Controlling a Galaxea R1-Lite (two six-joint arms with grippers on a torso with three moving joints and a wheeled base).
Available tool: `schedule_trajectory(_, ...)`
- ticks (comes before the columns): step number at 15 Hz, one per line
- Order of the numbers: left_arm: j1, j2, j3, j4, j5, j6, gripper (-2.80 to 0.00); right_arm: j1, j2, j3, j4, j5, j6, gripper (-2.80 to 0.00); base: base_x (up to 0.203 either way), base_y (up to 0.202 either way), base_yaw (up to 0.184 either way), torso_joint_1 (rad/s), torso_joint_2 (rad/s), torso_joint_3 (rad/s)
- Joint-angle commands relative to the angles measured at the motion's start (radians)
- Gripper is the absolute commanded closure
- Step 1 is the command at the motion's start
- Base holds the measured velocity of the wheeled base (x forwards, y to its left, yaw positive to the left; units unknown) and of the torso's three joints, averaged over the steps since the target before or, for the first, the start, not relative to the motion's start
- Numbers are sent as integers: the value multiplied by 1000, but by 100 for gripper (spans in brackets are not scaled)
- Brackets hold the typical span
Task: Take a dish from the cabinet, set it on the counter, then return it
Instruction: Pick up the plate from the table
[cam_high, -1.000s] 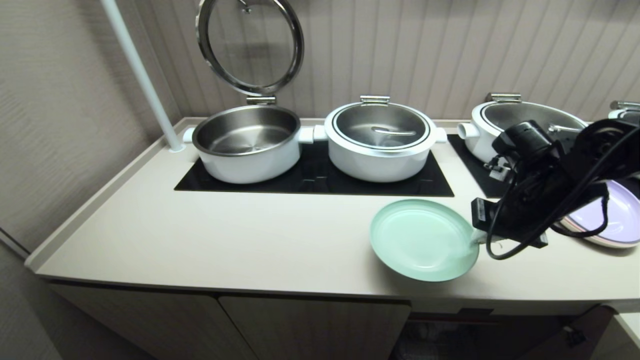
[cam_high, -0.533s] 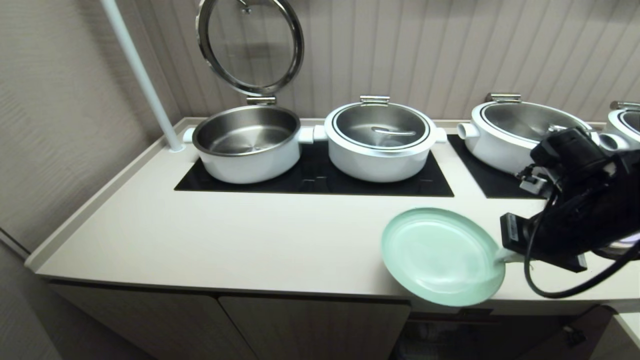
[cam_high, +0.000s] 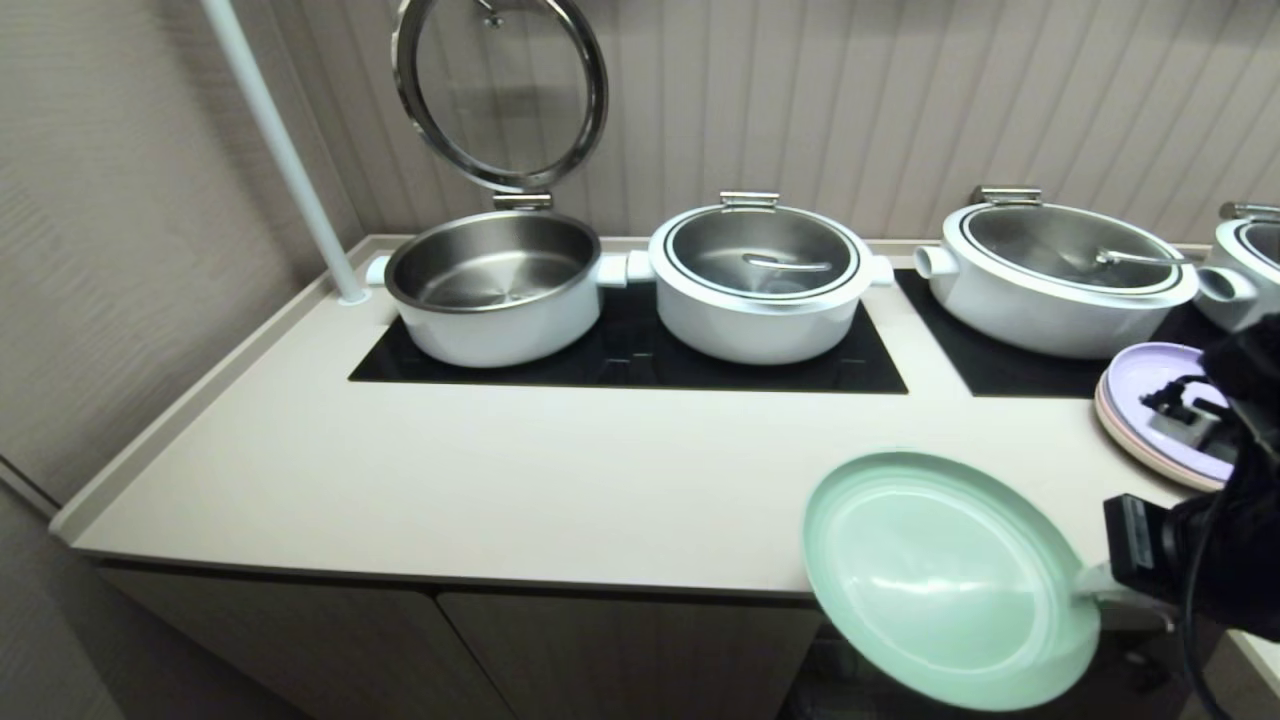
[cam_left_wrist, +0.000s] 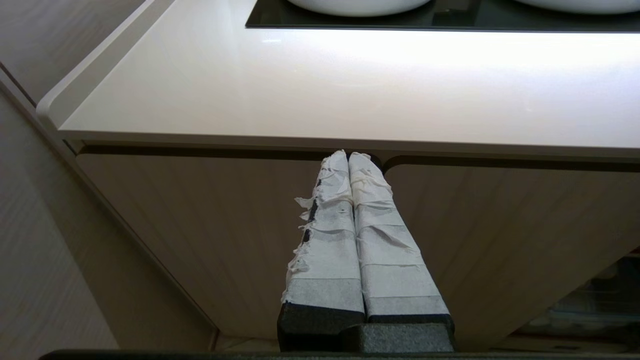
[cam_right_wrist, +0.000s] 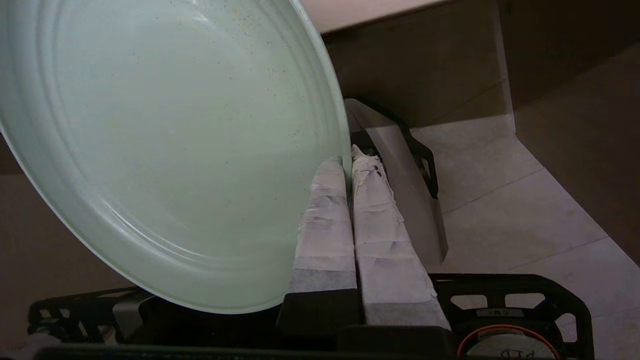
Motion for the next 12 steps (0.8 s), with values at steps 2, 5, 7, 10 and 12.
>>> schedule_trajectory(2,0,0,0,0,0,0,0,0,-114,81,2,0,3,0,0,0,0,0,0,0)
schedule_trajectory(5,0,0,0,0,0,0,0,0,-141,117,1,0,12,0,0,0,0,0,0,0)
schedule_trajectory(7,0,0,0,0,0,0,0,0,-177,154,2,3,13,0,0,0,0,0,0,0)
schedule_trajectory(10,0,0,0,0,0,0,0,0,-230,231,1,3,13,0,0,0,0,0,0,0)
schedule_trajectory(12,0,0,0,0,0,0,0,1,-268,280,-1,4,9,0,0,0,0,0,0,0)
